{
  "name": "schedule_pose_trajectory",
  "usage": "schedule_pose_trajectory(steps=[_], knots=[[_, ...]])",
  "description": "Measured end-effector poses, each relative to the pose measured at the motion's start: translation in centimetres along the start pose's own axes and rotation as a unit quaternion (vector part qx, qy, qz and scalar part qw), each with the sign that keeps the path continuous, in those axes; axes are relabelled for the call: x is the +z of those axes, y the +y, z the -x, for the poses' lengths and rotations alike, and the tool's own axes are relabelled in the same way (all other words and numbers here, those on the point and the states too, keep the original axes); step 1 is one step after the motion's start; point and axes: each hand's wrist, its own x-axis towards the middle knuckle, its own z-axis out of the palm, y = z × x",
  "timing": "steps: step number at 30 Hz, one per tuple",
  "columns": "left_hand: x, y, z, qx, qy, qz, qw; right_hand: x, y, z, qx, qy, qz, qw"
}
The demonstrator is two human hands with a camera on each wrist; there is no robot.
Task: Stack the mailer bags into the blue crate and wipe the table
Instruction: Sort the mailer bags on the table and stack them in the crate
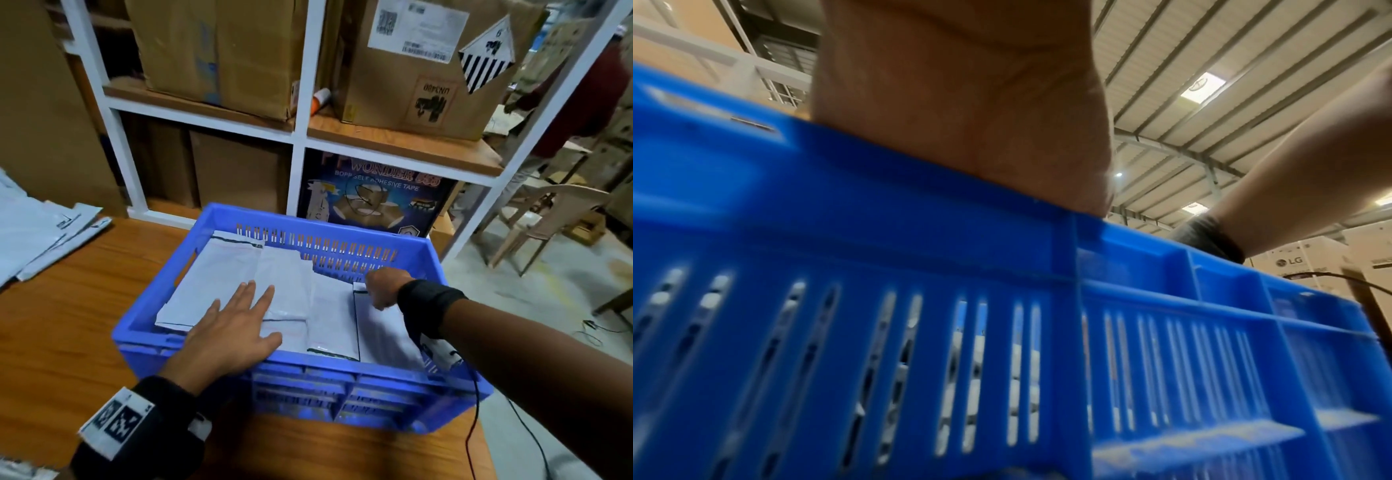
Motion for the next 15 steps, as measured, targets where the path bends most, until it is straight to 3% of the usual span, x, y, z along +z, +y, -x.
schedule_pose_trajectory(steps=[5,11,15], knots=[[-0.1,0.0,-0.1,-0.006,-0.013,-0.010,1.000,2.4,-0.7,-1.8,-0.025,-0.191,-0.028,0.981],[-0.1,0.0,0.0,0.004,-0.021,-0.018,1.000,3.6,-0.4,-1.7,-0.006,-0.112,-0.051,0.992],[-0.2,0.0,-0.1,0.005,-0.022,-0.018,1.000,4.3,0.8,-1.4,-0.041,-0.184,-0.150,0.971]])
